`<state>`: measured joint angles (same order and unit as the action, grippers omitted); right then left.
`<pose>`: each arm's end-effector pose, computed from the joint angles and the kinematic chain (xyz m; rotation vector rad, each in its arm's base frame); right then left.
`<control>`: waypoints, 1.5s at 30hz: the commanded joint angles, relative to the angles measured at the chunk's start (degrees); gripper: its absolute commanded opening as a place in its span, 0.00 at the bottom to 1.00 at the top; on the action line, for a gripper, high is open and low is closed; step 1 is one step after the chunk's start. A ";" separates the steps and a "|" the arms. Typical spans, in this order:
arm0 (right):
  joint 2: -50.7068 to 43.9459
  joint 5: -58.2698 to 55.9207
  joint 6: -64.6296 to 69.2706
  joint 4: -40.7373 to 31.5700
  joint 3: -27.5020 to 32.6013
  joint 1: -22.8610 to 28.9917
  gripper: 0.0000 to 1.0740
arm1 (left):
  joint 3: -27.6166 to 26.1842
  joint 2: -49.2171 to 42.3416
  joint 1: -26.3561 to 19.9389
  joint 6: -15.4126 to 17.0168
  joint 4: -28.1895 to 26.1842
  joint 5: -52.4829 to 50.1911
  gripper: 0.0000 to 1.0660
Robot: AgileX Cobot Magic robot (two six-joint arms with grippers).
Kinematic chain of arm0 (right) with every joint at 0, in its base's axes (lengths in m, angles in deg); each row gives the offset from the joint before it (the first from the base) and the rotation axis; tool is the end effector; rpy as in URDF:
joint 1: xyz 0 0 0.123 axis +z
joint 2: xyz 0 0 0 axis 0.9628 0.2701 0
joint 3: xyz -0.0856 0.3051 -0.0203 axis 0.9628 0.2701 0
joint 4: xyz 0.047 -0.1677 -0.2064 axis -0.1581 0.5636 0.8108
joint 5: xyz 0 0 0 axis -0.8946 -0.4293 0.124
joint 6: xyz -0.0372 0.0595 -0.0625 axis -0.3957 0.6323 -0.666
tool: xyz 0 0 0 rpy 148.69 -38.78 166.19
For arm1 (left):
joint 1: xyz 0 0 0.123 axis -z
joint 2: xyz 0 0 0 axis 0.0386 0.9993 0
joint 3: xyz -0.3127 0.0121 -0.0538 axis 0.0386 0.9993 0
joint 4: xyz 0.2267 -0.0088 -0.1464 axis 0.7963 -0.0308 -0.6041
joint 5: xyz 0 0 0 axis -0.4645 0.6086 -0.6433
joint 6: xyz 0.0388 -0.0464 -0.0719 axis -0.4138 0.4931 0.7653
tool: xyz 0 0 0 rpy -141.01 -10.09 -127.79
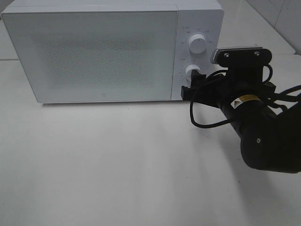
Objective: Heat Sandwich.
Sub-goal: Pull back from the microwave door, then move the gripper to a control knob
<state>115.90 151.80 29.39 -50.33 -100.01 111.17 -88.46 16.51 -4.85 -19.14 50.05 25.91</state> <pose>0.2786 0.1411 0.1621 -0.0354 1.6610 0.0093 -0.0222 -0.0065 0.2876 -0.0187 2.0460 -0.0358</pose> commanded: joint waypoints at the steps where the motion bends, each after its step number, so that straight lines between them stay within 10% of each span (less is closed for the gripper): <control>1: 1.38 2.23 0.74 0.00 -1.78 0.06 0.70 | 0.06 -0.97 -0.17 0.11 -0.17 -0.57 0.92; 45: 13.52 0.11 5.16 5.21 -14.38 -3.95 0.70 | 0.06 -0.97 -0.17 -0.06 -0.11 -0.57 0.92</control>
<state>129.48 151.40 33.98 -46.03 -113.82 107.51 -88.46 16.51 -4.85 -19.14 49.99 25.91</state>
